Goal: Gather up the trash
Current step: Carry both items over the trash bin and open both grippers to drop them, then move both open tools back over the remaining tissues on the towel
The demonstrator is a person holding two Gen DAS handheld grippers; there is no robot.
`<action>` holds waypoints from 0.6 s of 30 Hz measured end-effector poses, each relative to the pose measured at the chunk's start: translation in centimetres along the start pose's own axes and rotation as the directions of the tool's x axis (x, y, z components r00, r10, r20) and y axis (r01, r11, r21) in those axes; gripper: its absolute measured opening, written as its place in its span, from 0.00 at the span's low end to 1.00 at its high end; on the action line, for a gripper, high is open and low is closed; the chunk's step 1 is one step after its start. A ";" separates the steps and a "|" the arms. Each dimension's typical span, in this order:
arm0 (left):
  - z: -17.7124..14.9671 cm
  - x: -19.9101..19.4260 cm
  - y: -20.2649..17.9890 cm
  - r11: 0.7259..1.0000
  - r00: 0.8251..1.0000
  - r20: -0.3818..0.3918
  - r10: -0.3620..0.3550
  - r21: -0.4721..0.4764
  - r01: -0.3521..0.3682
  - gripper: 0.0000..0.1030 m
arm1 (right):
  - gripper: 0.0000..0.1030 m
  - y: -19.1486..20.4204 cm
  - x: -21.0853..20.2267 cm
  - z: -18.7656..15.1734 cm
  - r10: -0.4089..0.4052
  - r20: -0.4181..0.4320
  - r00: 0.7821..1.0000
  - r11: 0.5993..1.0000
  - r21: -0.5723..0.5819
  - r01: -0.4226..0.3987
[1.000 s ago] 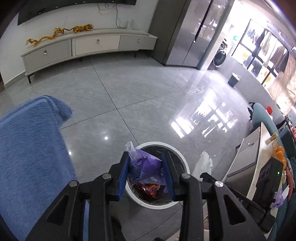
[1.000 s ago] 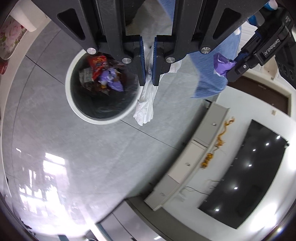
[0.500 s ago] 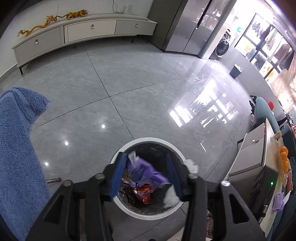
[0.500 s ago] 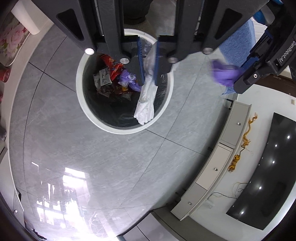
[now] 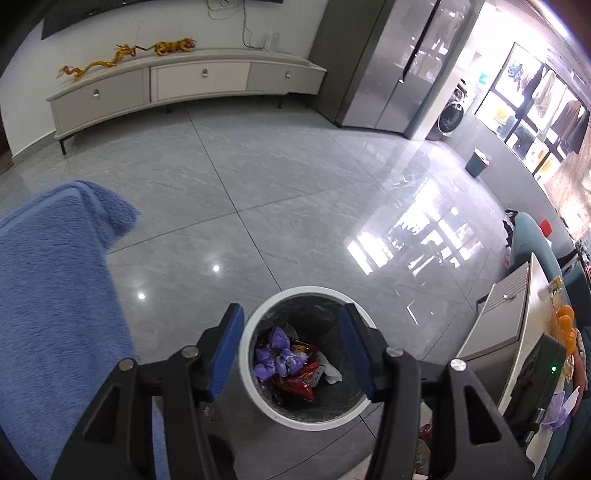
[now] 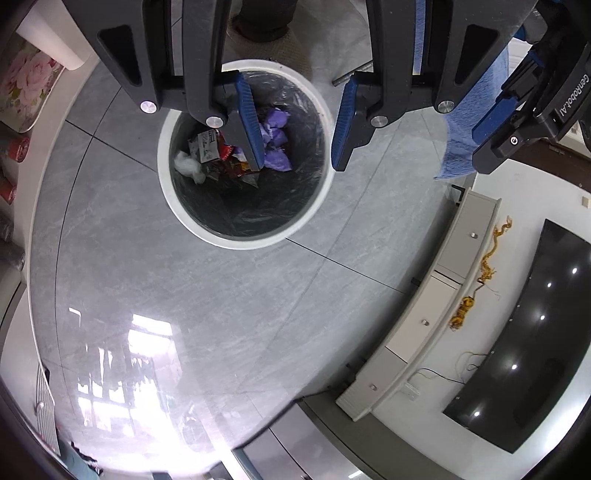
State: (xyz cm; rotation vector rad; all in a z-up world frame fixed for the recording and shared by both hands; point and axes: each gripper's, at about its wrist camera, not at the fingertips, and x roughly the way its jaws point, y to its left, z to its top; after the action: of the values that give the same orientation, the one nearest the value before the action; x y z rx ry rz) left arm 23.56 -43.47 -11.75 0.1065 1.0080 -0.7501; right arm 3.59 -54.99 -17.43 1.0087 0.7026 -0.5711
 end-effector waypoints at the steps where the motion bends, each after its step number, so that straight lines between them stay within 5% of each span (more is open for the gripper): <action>1: -0.2 -0.8 0.5 1.000 1.000 0.010 0.005 -0.006 -0.005 0.50 | 0.36 0.5 -0.6 -0.3 0.007 0.012 1.000 1.000 -0.010 -0.007; 11: -1.8 -10.5 5.1 0.995 0.985 0.147 0.089 -0.057 -0.081 0.51 | 0.36 5.2 -5.4 -2.3 0.085 0.087 0.993 0.990 -0.124 -0.073; 18: -4.6 -18.5 10.1 0.981 0.948 0.262 0.179 -0.116 -0.154 0.59 | 0.36 10.2 -8.8 -5.5 0.165 0.114 0.980 0.955 -0.267 -0.130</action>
State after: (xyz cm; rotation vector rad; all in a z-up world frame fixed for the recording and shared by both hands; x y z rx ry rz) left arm 20.69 -24.37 -2.08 0.0057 0.7605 -0.5437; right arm 3.71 -44.71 -7.07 0.7639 0.5594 -0.4006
